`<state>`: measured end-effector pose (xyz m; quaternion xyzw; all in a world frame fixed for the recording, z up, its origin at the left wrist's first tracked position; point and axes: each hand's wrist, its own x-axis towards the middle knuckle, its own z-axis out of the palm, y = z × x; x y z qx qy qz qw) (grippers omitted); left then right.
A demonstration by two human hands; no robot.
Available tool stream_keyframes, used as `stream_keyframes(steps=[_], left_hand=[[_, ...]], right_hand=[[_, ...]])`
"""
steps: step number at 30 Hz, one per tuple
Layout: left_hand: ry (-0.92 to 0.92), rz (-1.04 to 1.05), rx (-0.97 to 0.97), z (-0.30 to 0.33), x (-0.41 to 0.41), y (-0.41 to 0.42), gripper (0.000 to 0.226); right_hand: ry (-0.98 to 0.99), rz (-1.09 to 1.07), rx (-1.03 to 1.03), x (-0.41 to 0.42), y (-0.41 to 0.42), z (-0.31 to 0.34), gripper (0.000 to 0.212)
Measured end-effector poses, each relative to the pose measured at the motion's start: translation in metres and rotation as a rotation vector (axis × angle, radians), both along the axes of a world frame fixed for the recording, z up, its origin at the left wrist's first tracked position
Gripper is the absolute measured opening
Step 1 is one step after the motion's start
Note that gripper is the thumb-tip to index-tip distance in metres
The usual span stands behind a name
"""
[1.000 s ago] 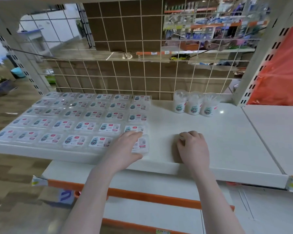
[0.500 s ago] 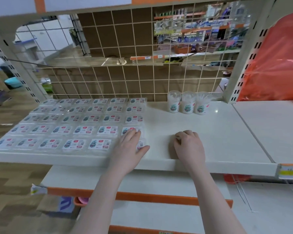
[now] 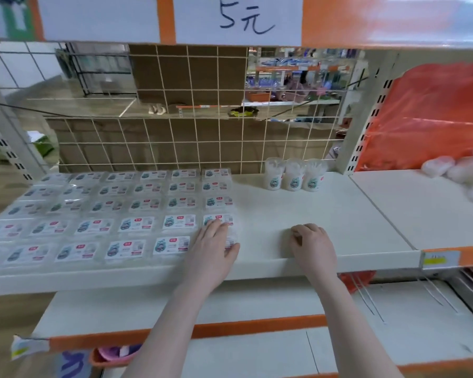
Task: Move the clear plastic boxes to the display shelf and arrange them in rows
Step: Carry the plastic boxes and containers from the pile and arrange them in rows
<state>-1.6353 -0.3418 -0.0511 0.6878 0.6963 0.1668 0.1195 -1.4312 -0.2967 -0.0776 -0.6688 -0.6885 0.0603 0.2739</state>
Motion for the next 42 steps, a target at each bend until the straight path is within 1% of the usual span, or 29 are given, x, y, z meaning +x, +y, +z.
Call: stream_keyframes(steps=[5, 7, 8, 11, 14, 19, 22, 26, 28, 30, 32, 36, 42], left_hand=[[-0.03, -0.025, 0.016, -0.002, -0.008, -0.002, 0.055], [-0.034, -0.045, 0.01, -0.001, -0.007, -0.003, 0.055], [-0.029, -0.058, 0.016, -0.001, -0.006, -0.003, 0.056], [-0.031, -0.102, 0.031, 0.001, 0.005, -0.001, 0.057], [-0.053, -0.156, 0.002, 0.005, 0.02, -0.001, 0.059], [0.001, -0.23, 0.052, 0.018, 0.058, 0.0, 0.058], [0.018, -0.265, 0.095, 0.026, 0.095, 0.003, 0.054], [0.041, -0.304, 0.167, 0.033, 0.164, 0.009, 0.049], [0.055, -0.322, 0.203, 0.035, 0.208, 0.011, 0.049], [0.061, -0.34, 0.221, 0.037, 0.254, 0.013, 0.05], [0.058, -0.349, 0.221, 0.037, 0.298, 0.016, 0.053], [0.03, -0.327, 0.193, 0.037, 0.37, 0.025, 0.054], [0.059, -0.293, 0.175, 0.034, 0.428, 0.048, 0.054]], right_hand=[[0.033, -0.12, 0.114, 0.002, -0.035, -0.004, 0.009], [0.012, -0.186, 0.169, 0.007, -0.046, -0.005, 0.008], [-0.014, -0.213, 0.197, 0.01, -0.05, -0.005, 0.01], [-0.083, -0.282, 0.222, 0.023, -0.064, -0.005, 0.026], [-0.113, -0.339, 0.244, 0.038, -0.075, -0.001, 0.019], [-0.122, -0.393, 0.267, 0.071, -0.088, 0.007, 0.026], [-0.071, -0.452, 0.203, 0.107, -0.097, 0.009, 0.028], [-0.076, -0.5, 0.224, 0.174, -0.109, 0.009, 0.019], [-0.079, -0.523, 0.218, 0.213, -0.113, 0.011, 0.021], [-0.124, -0.519, 0.225, 0.256, -0.114, 0.013, 0.025], [-0.167, -0.497, 0.238, 0.298, -0.113, 0.015, 0.023], [-0.175, -0.468, 0.276, 0.367, -0.106, 0.022, 0.021], [-0.127, -0.427, 0.301, 0.43, -0.068, 0.025, 0.022]])
